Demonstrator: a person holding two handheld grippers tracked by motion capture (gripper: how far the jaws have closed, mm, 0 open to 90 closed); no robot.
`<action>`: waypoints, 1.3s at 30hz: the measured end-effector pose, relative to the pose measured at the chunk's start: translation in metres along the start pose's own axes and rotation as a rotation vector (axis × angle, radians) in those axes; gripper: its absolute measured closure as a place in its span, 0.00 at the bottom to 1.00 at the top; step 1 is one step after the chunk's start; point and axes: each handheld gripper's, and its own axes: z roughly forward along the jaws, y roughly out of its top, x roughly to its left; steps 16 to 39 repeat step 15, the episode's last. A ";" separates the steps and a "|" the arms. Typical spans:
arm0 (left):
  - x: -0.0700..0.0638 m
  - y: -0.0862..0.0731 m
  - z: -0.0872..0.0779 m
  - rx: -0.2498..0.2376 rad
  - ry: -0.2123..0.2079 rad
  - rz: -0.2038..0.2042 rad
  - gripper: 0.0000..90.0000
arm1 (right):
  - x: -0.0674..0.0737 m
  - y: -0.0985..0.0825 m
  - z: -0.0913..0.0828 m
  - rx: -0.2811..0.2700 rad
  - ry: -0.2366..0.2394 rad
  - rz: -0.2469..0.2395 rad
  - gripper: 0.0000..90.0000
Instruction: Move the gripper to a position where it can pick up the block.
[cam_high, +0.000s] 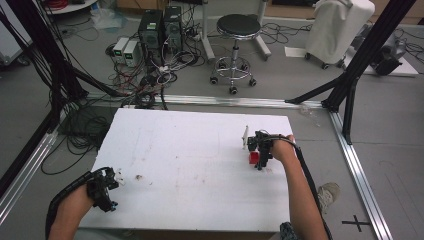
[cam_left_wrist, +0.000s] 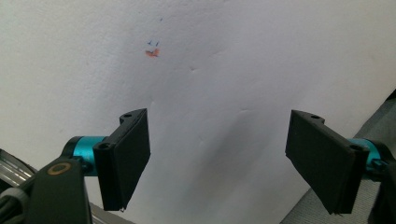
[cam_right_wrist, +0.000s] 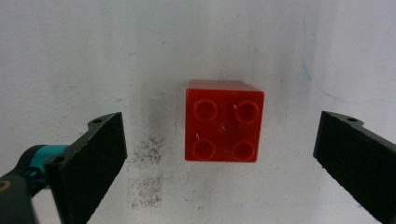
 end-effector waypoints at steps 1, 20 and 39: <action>0.000 0.000 0.000 -0.001 0.000 0.000 0.25 | 0.000 0.000 0.000 0.000 0.000 0.000 0.02; 0.000 0.000 0.000 -0.007 -0.002 -0.004 0.25 | 0.000 0.001 0.010 -0.002 0.014 0.009 0.02; 0.000 0.000 0.000 -0.007 -0.002 -0.004 0.25 | 0.000 0.001 0.010 -0.002 0.014 0.009 0.02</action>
